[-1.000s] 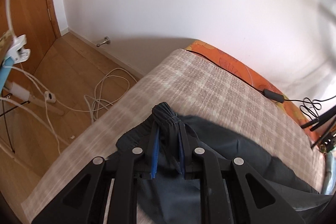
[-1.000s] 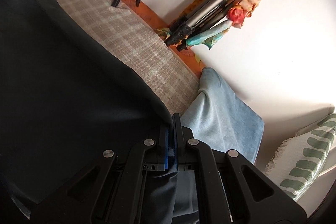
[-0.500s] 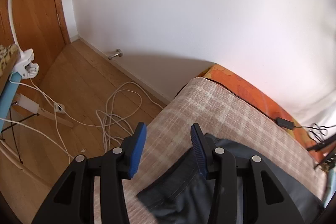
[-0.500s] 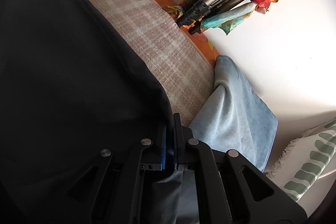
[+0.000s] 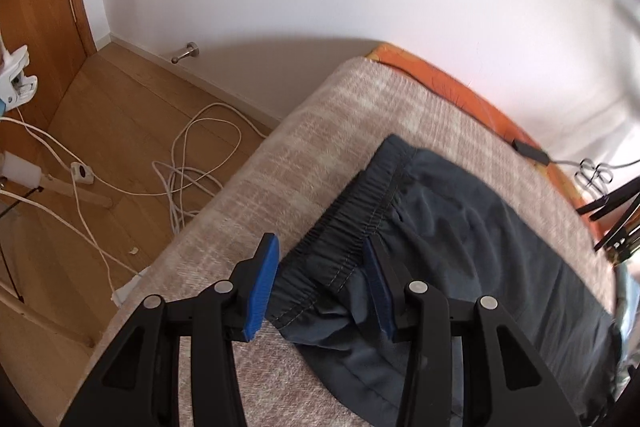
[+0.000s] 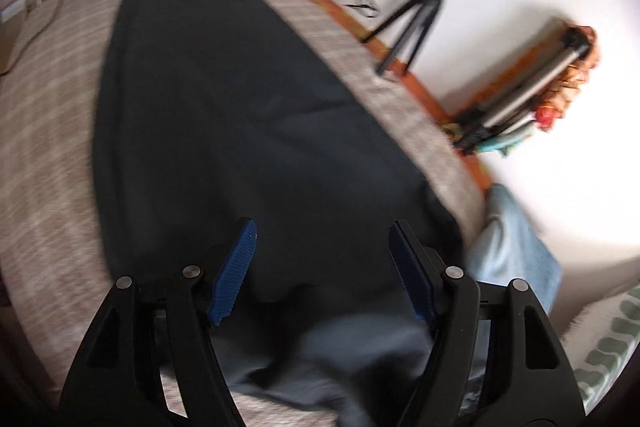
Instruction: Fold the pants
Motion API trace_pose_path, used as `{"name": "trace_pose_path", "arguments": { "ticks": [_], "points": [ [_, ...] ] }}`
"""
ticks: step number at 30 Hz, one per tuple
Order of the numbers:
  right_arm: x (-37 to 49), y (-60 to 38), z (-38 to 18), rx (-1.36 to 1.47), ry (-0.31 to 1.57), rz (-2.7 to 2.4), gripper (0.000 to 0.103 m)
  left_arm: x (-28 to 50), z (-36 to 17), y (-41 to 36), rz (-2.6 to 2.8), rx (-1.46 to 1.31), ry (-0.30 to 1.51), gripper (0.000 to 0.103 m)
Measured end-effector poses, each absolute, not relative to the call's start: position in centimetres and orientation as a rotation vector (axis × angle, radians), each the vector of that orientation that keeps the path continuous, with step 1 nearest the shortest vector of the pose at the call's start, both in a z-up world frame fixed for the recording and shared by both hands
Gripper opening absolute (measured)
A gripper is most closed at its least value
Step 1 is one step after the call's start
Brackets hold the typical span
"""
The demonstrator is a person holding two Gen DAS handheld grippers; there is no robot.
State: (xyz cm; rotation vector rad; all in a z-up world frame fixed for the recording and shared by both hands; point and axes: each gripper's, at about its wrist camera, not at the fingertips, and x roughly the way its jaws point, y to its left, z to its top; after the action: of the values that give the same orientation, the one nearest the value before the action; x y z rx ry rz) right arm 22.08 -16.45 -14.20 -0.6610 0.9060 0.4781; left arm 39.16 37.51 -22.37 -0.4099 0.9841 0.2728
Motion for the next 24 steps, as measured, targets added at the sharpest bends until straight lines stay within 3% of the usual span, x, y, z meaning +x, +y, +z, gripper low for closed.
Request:
{"name": "trace_pose_path", "arguments": {
  "ticks": [5,7,9,11,14,16,24],
  "points": [
    [20.1,-13.8,-16.0,-0.636,1.029,0.644,0.071,39.1,-22.4,36.3,0.293,-0.330,0.959,0.040],
    [19.1,-12.9,-16.8,-0.662,1.046,0.663,0.071,39.0,-22.3,36.0,0.279,-0.300,0.946,0.028],
    [18.0,-12.5,-17.8,-0.689,1.063,0.668,0.071,38.8,-21.9,35.8,0.269,-0.280,0.930,0.027],
    [17.3,-12.5,-18.8,-0.727,1.085,0.649,0.063,38.7,-21.7,35.9,0.250,-0.283,0.914,0.023],
    [16.8,-13.4,-19.2,-0.718,1.110,0.640,0.044,38.4,-21.2,36.2,0.232,-0.296,0.900,0.022],
    [16.7,-13.6,-19.1,-0.692,1.133,0.636,0.005,38.4,-21.0,36.2,0.223,-0.298,0.897,0.021],
    [14.5,-15.1,-15.7,-0.608,1.116,0.646,0.002,37.6,-19.6,35.9,0.210,-0.281,0.890,0.021]
  ]
}}
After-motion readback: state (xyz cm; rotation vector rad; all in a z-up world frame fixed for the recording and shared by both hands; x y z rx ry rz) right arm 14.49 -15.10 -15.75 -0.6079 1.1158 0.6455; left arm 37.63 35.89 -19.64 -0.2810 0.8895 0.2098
